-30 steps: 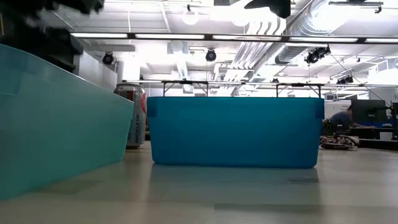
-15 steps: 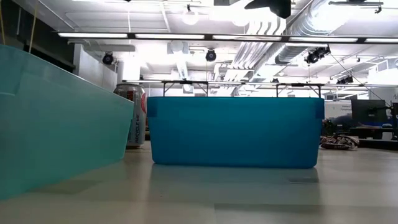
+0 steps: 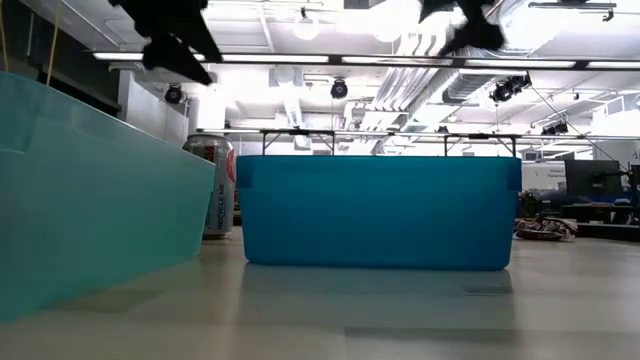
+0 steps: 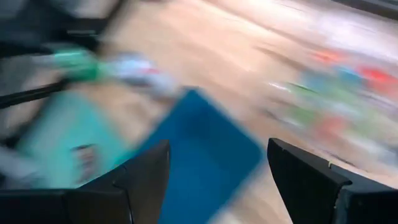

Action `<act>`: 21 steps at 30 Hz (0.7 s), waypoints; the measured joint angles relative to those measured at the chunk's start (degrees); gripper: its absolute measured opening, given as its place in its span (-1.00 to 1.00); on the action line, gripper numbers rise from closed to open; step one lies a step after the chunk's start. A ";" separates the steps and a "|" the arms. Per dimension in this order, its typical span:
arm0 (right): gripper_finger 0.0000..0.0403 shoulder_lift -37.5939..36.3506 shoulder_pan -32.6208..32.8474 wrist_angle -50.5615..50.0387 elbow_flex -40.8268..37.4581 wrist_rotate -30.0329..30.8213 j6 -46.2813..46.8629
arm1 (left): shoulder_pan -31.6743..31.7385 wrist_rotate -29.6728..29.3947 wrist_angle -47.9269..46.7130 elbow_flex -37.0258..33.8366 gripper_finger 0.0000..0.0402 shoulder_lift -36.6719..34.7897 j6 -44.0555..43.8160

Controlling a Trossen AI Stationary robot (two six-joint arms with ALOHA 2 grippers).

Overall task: Sort candy
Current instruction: Put the brown-white chocolate into the blue bin

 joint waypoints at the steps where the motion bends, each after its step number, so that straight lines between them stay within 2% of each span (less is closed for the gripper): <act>1: 0.31 0.00 -1.73 -4.30 0.51 1.11 1.03 | 1.09 1.23 2.56 -1.29 0.33 -0.13 0.58; 6: 0.31 -0.02 -10.76 -22.40 1.18 2.19 2.73 | 4.60 4.42 13.48 -3.61 0.33 -0.08 3.81; 10: 0.31 0.12 -16.78 -29.83 -0.57 -0.68 -3.23 | 6.28 4.49 18.84 -3.58 0.33 -0.10 5.14; 15: 0.31 0.18 -23.76 -28.63 -7.08 -6.05 -15.93 | 8.34 4.50 21.87 -3.58 0.33 -0.13 7.60; 21: 0.31 0.20 -29.55 -19.54 -15.75 -11.68 -31.73 | 10.33 4.51 21.51 -3.58 0.33 -0.10 4.90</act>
